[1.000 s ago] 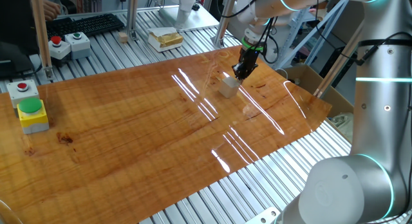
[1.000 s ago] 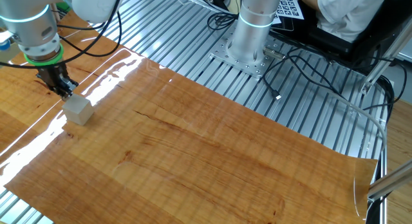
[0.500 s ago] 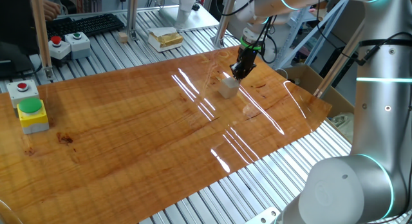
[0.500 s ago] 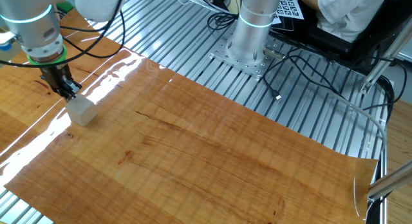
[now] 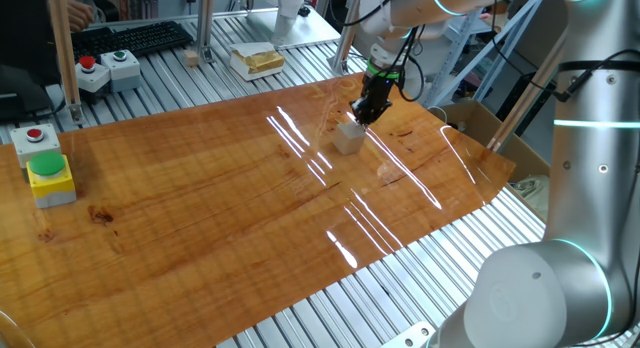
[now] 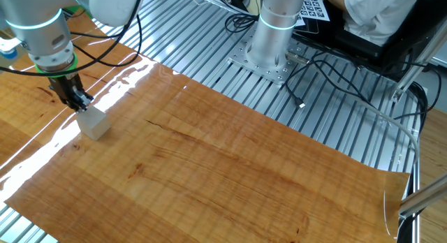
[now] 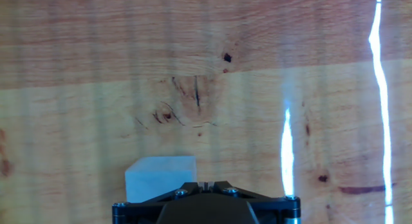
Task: Use the gripper to push the small block from left to right
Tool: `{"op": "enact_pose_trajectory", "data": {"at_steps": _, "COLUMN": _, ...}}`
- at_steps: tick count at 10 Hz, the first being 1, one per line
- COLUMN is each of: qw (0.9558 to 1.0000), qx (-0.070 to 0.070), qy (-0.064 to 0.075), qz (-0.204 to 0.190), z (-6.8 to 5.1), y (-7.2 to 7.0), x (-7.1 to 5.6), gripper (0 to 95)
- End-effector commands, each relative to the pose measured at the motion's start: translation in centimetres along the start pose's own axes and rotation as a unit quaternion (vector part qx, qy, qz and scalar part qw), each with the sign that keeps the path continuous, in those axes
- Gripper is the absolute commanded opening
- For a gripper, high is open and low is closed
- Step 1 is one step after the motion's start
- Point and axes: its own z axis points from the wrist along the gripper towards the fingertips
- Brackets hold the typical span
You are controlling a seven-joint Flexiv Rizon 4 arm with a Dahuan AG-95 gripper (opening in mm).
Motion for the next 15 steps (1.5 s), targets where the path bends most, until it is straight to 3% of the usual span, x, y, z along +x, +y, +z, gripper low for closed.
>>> {"op": "enact_pose_trajectory", "data": {"at_steps": 1, "qw": 1.0000, "qx": -0.003, "qy": -0.001, "qz": 0.010, "z": 0.1, "y": 1.1, "x": 0.1, "gripper": 0.0}}
{"op": "enact_pose_trajectory", "data": {"at_steps": 9, "qw": 0.9986, "qx": -0.013, "qy": -0.001, "qz": 0.051, "z": 0.3, "y": 6.3, "x": 0.6, "gripper": 0.0}}
{"op": "enact_pose_trajectory", "data": {"at_steps": 13, "qw": 0.9982, "qx": -0.014, "qy": 0.002, "qz": 0.058, "z": -0.4, "y": 7.5, "x": 0.9, "gripper": 0.0}}
{"op": "enact_pose_trajectory", "data": {"at_steps": 15, "qw": 0.9983, "qx": -0.010, "qy": -0.001, "qz": 0.058, "z": 0.0, "y": 6.9, "x": 1.2, "gripper": 0.0}}
